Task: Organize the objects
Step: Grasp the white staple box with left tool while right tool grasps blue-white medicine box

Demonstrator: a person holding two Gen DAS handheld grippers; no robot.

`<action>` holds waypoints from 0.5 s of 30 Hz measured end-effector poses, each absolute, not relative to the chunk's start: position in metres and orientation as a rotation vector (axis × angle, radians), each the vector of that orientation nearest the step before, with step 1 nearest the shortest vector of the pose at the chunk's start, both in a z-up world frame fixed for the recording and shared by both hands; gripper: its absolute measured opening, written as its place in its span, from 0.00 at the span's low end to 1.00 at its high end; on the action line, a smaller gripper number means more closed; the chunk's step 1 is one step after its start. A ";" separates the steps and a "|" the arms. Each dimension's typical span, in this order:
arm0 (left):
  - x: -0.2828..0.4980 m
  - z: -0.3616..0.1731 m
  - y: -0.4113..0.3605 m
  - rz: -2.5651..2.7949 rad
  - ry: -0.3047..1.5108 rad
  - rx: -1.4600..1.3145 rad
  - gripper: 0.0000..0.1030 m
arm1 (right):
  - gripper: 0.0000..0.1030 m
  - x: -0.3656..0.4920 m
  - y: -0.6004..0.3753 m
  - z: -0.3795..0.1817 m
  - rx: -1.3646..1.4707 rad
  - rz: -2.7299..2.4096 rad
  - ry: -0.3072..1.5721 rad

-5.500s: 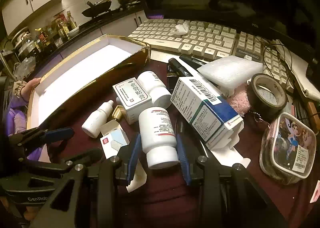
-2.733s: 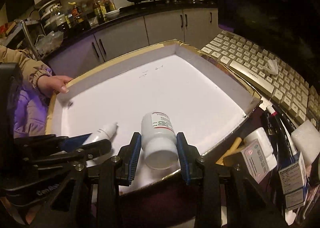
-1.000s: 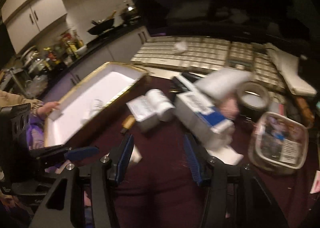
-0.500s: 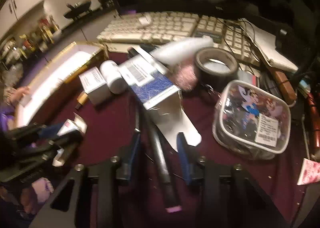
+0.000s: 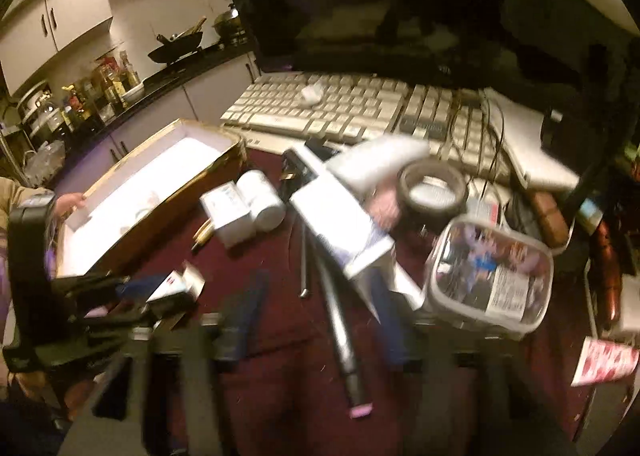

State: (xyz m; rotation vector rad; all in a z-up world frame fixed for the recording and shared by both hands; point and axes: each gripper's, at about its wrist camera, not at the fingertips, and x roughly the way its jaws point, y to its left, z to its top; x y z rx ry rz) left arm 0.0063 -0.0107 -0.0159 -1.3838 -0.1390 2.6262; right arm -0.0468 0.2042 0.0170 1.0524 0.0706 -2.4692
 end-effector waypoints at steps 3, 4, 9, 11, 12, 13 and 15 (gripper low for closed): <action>0.007 -0.015 -0.011 2.635 -0.143 -1.385 0.28 | 0.62 -0.067 0.194 0.014 1.048 -2.485 0.130; 0.008 -0.015 -0.011 2.641 -0.143 -1.390 0.28 | 0.62 -0.074 0.191 0.011 1.066 -2.479 0.147; 0.009 -0.015 -0.018 2.644 -0.187 -1.394 0.28 | 0.48 -0.087 0.181 -0.006 1.139 -2.482 0.155; 0.009 -0.015 -0.020 2.638 -0.214 -1.395 0.28 | 0.40 -0.085 0.179 -0.010 1.156 -2.478 0.172; 0.008 -0.015 -0.020 2.633 -0.222 -1.396 0.28 | 0.38 -0.083 0.179 -0.010 1.153 -2.490 0.186; 0.008 -0.014 -0.021 2.629 -0.231 -1.396 0.28 | 0.37 -0.081 0.179 -0.011 1.154 -2.489 0.187; 0.008 -0.012 -0.022 2.625 -0.257 -1.387 0.28 | 0.34 -0.079 0.184 -0.008 1.151 -2.487 0.144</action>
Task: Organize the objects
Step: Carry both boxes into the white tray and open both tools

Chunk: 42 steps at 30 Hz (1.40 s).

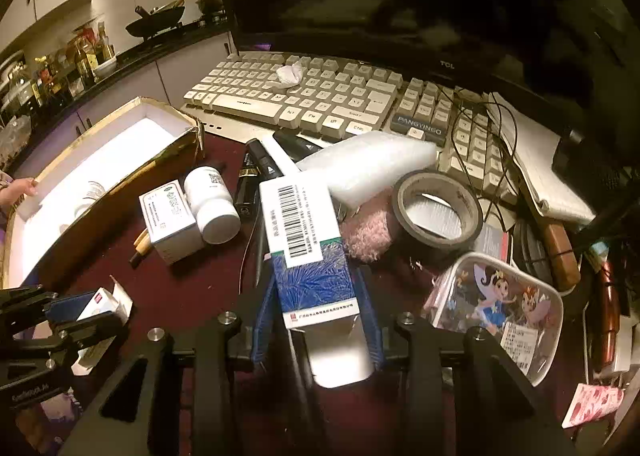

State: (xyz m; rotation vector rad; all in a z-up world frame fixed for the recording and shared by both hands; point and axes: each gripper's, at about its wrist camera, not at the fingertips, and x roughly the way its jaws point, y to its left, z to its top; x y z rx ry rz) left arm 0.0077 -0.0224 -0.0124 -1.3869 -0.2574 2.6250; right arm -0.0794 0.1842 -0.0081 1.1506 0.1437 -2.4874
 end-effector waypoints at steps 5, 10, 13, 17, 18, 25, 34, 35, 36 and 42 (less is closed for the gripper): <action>0.014 -0.005 -0.026 2.640 -0.307 -1.348 0.28 | 0.32 -0.069 0.191 0.008 1.072 -2.486 0.033; 0.021 0.008 -0.038 2.607 -0.390 -1.317 0.28 | 0.32 -0.062 0.175 0.024 0.997 -2.464 -0.006; 0.024 0.018 -0.051 2.594 -0.455 -1.297 0.28 | 0.32 -0.061 0.162 0.030 0.979 -2.439 -0.025; 0.030 0.036 -0.084 2.633 -0.580 -1.248 0.28 | 0.32 -0.057 0.139 0.038 0.946 -2.361 -0.055; 0.032 0.038 -0.090 2.658 -0.589 -1.240 0.28 | 0.32 -0.056 0.133 0.041 0.939 -2.344 -0.060; 0.031 0.038 -0.148 2.890 -0.674 -1.300 0.28 | 0.32 -0.065 0.068 0.047 0.915 -2.210 -0.067; 0.016 0.015 -0.186 2.985 -0.776 -1.447 0.28 | 0.32 -0.100 0.002 0.040 0.948 -2.245 -0.029; 0.014 0.013 -0.186 2.977 -0.783 -1.465 0.28 | 0.32 -0.101 -0.003 0.038 0.951 -2.254 -0.011; 0.012 0.011 -0.185 2.965 -0.789 -1.478 0.28 | 0.32 -0.103 -0.010 0.033 0.956 -2.266 0.013; 0.004 0.000 -0.181 2.947 -0.759 -1.525 0.28 | 0.33 -0.103 -0.030 0.012 0.989 -2.281 0.154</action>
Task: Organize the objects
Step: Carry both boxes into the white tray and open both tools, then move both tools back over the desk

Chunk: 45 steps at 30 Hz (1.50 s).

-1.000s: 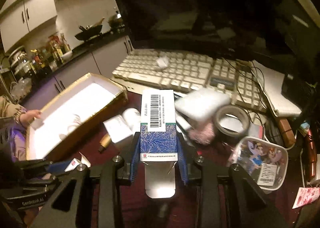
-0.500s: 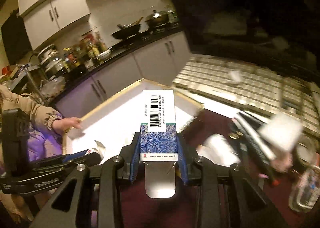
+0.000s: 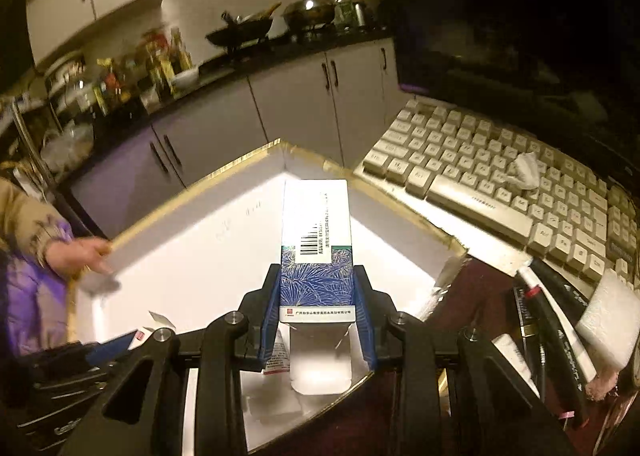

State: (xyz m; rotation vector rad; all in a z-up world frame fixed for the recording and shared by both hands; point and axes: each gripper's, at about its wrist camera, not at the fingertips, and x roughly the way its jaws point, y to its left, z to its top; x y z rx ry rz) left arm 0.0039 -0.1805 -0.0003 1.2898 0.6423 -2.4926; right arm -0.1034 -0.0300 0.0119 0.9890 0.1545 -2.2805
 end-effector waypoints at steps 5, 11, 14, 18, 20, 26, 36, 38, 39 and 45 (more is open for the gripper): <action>0.002 -0.008 -0.177 -2.490 0.609 1.305 0.28 | 0.33 -0.102 -0.037 0.002 0.999 -2.282 0.222; -0.002 -0.007 -0.170 -2.499 0.534 1.338 0.28 | 0.33 -0.099 -0.041 -0.005 1.025 -2.244 0.236; -0.002 -0.008 -0.167 -2.515 0.566 1.349 0.32 | 0.34 -0.099 -0.036 -0.003 1.018 -2.238 0.178; 0.001 -0.005 -0.167 -2.530 0.607 1.324 0.57 | 0.40 -0.104 -0.028 0.000 1.036 -2.194 0.054; 0.003 -0.003 -0.167 -2.547 0.630 1.317 0.57 | 0.44 -0.103 -0.021 0.007 0.994 -2.205 -0.011; 0.014 0.006 -0.166 -2.556 0.625 1.241 0.57 | 0.63 -0.089 -0.017 0.026 0.903 -2.206 0.007; 0.043 0.035 -0.142 -2.723 0.615 1.040 0.57 | 0.63 -0.043 0.054 0.037 0.864 -2.200 -0.043; 0.040 0.037 -0.129 -2.774 0.603 1.048 0.57 | 0.63 -0.035 0.078 0.033 0.874 -2.219 -0.039; 0.037 0.037 -0.124 -2.787 0.600 1.064 0.57 | 0.63 -0.032 0.092 0.029 0.895 -2.229 -0.039; 0.014 0.035 -0.083 -2.889 0.530 1.227 0.57 | 0.61 -0.032 0.153 0.011 0.979 -2.327 -0.101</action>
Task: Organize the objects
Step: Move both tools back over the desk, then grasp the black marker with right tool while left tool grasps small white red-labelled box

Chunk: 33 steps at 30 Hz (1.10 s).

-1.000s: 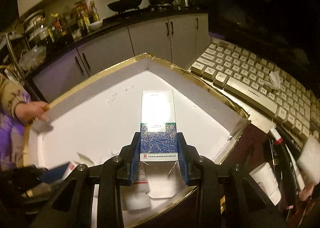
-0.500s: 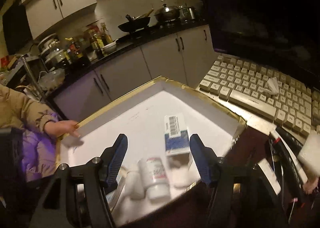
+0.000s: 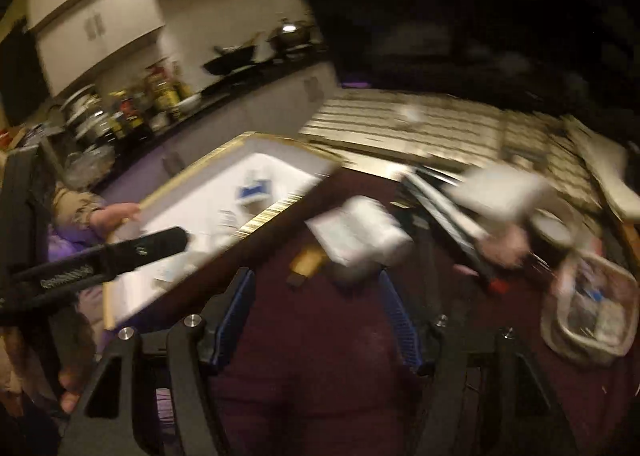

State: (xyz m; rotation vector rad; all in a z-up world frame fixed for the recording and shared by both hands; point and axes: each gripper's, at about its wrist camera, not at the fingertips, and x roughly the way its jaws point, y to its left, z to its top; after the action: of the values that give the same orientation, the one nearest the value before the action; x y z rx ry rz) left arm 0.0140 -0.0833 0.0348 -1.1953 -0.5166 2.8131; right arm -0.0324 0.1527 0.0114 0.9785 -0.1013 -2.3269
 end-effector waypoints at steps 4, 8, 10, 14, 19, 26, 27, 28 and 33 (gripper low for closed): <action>0.010 0.034 -0.066 2.781 -0.457 -1.202 0.57 | 0.45 -0.038 0.182 -0.002 1.062 -2.389 -0.136; 0.007 0.029 -0.053 2.745 -0.429 -1.229 0.57 | 0.33 -0.047 0.195 -0.015 1.147 -2.426 -0.110; 0.002 0.025 -0.047 2.735 -0.409 -1.250 0.57 | 0.31 -0.048 0.195 -0.018 1.164 -2.446 -0.077; -0.013 0.019 -0.039 2.720 -0.437 -1.302 0.57 | 0.23 -0.053 0.189 -0.024 1.196 -2.475 0.003; -0.044 0.009 -0.034 2.681 -0.586 -1.398 0.57 | 0.23 -0.054 0.188 -0.029 1.211 -2.466 0.012; -0.070 0.005 -0.023 2.710 -0.492 -1.390 0.57 | 0.23 -0.055 0.191 -0.028 1.218 -2.453 -0.019; -0.073 0.003 -0.022 2.700 -0.481 -1.392 0.57 | 0.23 -0.055 0.191 -0.027 1.217 -2.452 -0.015; -0.076 0.000 -0.021 2.681 -0.489 -1.408 0.57 | 0.23 -0.055 0.190 -0.027 1.217 -2.452 -0.007; -0.082 -0.014 -0.024 2.558 -0.657 -1.423 0.58 | 0.23 -0.055 0.188 -0.027 1.216 -2.453 0.012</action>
State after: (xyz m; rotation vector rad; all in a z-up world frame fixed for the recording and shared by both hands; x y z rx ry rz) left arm -0.0815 -0.0239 -0.0137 -1.4228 -0.6566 2.5578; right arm -0.0550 0.1882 -0.0272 1.2160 0.0117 -2.4530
